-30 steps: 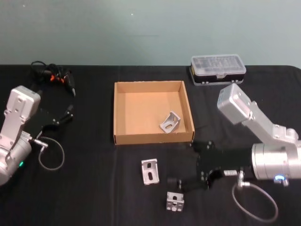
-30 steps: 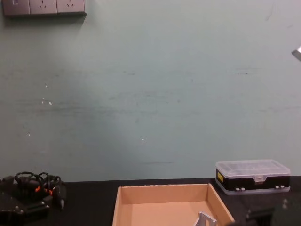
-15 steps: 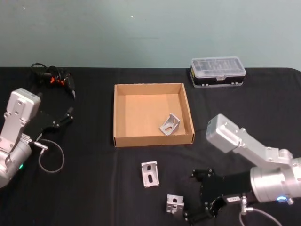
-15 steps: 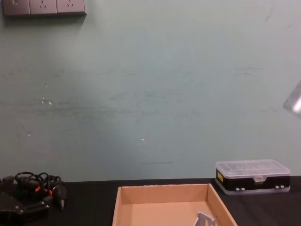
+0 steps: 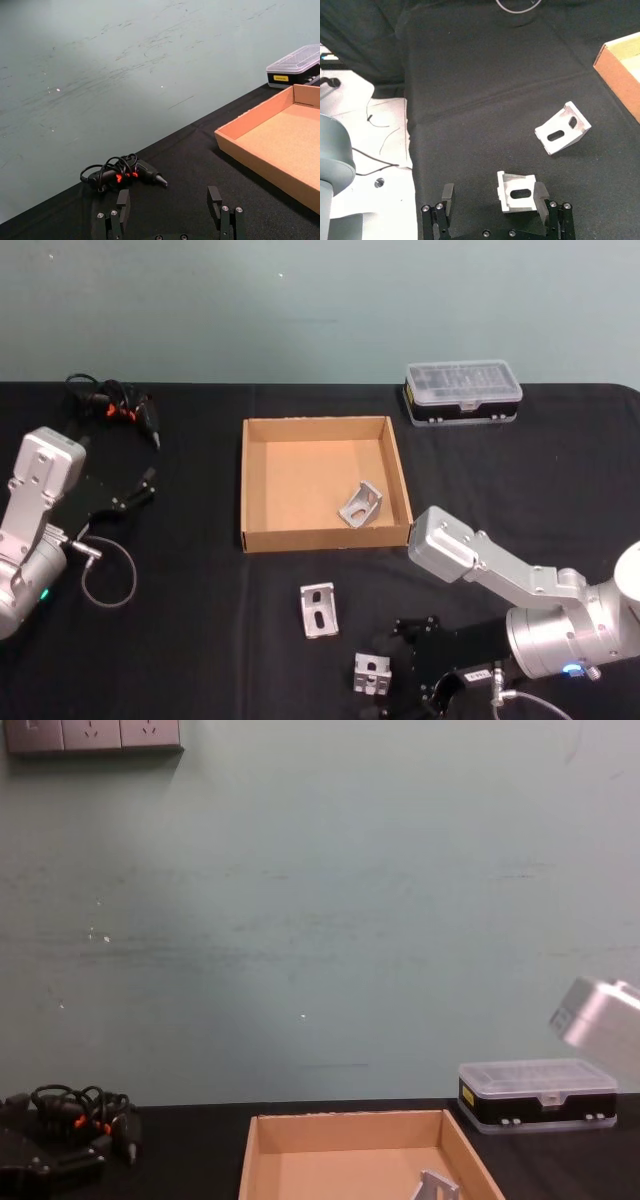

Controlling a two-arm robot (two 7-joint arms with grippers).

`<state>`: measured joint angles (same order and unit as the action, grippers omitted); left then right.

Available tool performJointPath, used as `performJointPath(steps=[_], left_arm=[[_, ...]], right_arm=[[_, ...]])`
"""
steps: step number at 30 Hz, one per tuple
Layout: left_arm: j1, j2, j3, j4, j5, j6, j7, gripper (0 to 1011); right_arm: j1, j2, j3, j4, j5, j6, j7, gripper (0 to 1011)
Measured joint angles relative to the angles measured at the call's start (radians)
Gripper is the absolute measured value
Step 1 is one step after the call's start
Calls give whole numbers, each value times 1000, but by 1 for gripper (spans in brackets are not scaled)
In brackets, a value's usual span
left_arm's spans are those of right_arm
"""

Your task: Use one hand to pick up the angle iron from the table and place it into the box.

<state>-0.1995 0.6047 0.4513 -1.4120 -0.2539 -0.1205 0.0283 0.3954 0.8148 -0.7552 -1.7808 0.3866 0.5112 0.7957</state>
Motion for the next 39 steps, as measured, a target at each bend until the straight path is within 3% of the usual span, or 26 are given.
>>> performJointPath(steps=[15, 25, 39], left_arm=[[0, 0, 0, 0, 0, 0, 0, 1011], [0, 0, 0, 0, 0, 0, 0, 1011], [0, 0, 0, 0, 0, 0, 0, 1011]], right_arm=[[34, -14, -49, 40, -18, -18, 3, 998], [40, -30, -55, 60, -20, -25, -8, 760], [37, -32, -50, 60, -12, -36, -17, 278]])
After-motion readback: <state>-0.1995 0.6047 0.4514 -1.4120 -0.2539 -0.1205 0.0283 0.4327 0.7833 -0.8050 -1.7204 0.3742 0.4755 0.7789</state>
